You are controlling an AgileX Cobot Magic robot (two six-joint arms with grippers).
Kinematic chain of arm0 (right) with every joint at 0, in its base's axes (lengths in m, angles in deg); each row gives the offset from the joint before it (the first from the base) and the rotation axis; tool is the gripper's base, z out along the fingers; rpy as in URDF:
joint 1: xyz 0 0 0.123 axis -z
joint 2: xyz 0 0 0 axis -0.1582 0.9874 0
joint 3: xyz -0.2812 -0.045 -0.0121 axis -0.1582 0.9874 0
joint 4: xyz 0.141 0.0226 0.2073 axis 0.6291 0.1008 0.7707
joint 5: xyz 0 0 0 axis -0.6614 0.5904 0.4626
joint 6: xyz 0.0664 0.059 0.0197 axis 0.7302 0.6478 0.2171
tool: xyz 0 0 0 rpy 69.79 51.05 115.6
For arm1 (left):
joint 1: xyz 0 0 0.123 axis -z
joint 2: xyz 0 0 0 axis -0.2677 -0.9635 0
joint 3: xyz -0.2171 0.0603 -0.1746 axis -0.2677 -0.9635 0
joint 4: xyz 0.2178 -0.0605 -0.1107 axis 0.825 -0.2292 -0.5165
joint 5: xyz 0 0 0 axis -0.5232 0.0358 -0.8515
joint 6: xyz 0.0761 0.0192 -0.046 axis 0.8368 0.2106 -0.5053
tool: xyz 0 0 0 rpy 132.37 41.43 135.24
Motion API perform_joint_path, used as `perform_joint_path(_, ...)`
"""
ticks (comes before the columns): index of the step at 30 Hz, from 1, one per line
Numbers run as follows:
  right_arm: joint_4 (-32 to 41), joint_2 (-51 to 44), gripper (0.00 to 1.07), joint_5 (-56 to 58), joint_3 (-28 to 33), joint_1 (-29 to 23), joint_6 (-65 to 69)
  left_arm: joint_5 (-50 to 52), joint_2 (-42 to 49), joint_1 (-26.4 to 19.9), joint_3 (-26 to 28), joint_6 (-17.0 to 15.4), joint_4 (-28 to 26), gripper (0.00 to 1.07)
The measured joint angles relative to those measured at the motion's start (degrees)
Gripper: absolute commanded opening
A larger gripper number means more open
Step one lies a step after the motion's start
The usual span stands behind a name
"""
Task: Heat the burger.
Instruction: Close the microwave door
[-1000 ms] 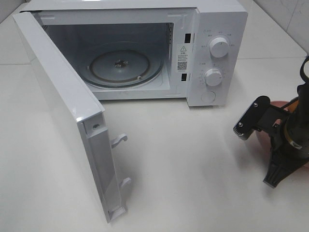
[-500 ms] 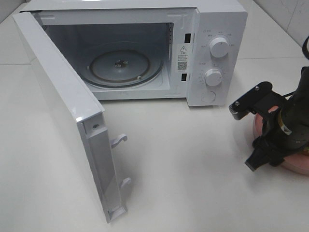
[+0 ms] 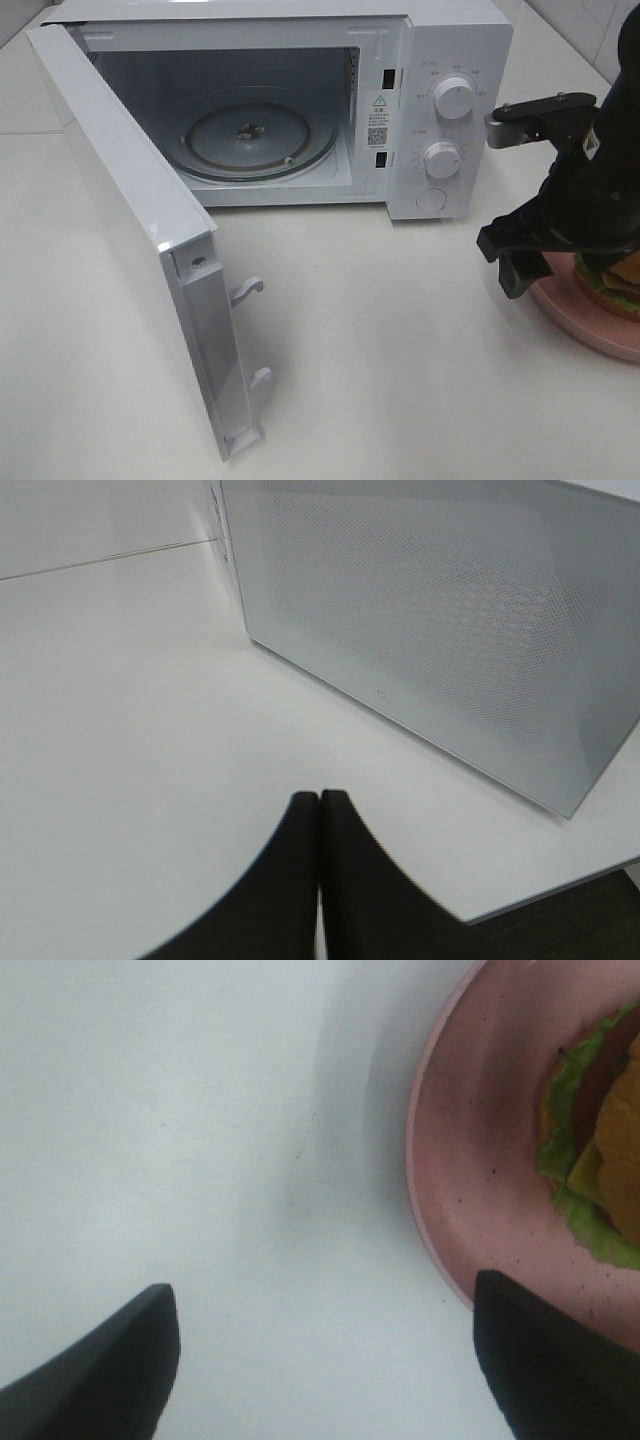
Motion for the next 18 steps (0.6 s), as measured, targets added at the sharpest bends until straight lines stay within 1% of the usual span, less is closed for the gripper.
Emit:
perform_joint_path(1,0.0,0.0,0.77,0.0,0.0,0.0,0.0,0.0,0.0,0.0,0.0,0.0,0.0,0.00)
perform_joint_path(3,4.0,-0.1,0.77,4.5,-3.3,2.5,-1.6,0.0,0.0,0.0,0.0,0.0,0.0,0.00)
perform_joint_path(4,4.0,-0.1,0.77,4.5,-3.3,2.5,-1.6,0.0,0.0,0.0,0.0,0.0,0.0,0.00)
perform_joint_path(5,5.6,-0.2,0.76,7.2,-5.3,4.9,-2.2,0.0,0.0,0.0,0.0,0.0,0.0,0.00)
perform_joint_path(6,5.6,-0.2,0.76,7.2,-5.3,4.9,-2.2,0.0,0.0,0.0,0.0,0.0,0.0,0.00)
perform_joint_path(7,6.0,-0.2,0.76,8.7,-6.3,6.1,-2.5,0.0,0.0,0.0,0.0,0.0,0.0,0.00)
perform_joint_path(8,6.4,-0.3,0.76,11.0,-7.7,8.5,-2.6,0.0,0.0,0.0,0.0,0.0,0.0,0.00)
perform_joint_path(9,6.5,-0.6,0.76,11.9,-8.1,9.8,-2.7,0.0,0.0,0.0,0.0,0.0,0.0,0.00)
perform_joint_path(10,6.5,-0.6,0.76,11.9,-8.1,9.8,-2.7,0.0,0.0,0.0,0.0,0.0,0.0,0.00)
perform_joint_path(11,6.5,-1.3,0.76,13.1,-8.4,11.9,-2.7,0.0,0.0,0.0,0.0,0.0,0.0,0.00)
perform_joint_path(12,6.5,-1.3,0.76,13.1,-8.4,11.9,-2.7,0.0,0.0,0.0,0.0,0.0,0.0,0.00)
perform_joint_path(14,6.5,-3.4,0.76,15.1,-8.4,14.5,-2.7,0.0,0.0,0.0,0.0,0.0,0.0,0.00)
perform_joint_path(17,6.5,-5.2,0.76,16.7,-8.4,15.3,-2.7,0.0,0.0,0.0,0.0,0.0,0.0,0.00)
perform_joint_path(18,6.5,-7.4,0.76,18.2,-8.4,15.6,-2.6,0.0,0.0,0.0,0.0,0.0,0.0,0.00)
